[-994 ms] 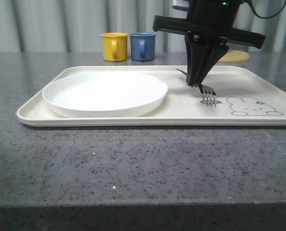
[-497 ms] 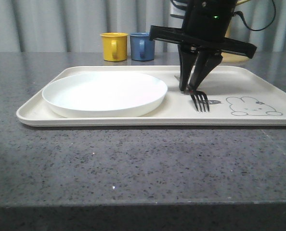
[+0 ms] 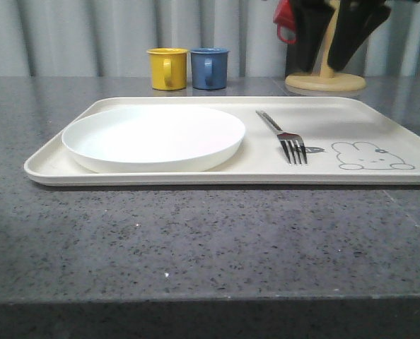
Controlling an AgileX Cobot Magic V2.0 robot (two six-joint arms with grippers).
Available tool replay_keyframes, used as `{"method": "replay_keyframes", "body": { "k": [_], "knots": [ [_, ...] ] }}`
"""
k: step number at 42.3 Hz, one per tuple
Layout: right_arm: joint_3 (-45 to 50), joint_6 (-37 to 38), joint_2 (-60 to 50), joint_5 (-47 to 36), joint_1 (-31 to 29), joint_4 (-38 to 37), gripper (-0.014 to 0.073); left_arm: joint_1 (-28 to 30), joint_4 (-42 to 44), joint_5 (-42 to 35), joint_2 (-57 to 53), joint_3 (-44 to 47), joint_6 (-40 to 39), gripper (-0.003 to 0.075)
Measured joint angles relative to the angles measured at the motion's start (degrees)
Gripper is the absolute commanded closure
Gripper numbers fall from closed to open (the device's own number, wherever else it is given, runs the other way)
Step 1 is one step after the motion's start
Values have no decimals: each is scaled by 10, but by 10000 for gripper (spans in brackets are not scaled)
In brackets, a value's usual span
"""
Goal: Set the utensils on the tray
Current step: 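Move the right gripper back and grasp the metal chopsticks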
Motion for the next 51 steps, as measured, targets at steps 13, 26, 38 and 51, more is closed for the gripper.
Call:
{"method": "replay_keyframes", "body": {
  "k": [13,26,38,51],
  "knots": [
    [71,-94,-83,33,-133,-4,240,0,0,0,0,0,0,293],
    [175,-123,-85,33,-263,-8,242,0,0,0,0,0,0,293],
    [207,-126,-57,30,-277,-8,242,0,0,0,0,0,0,293],
    [207,-150,-29,-2,-277,33,291,0,0,0,0,0,0,293]
  ]
}}
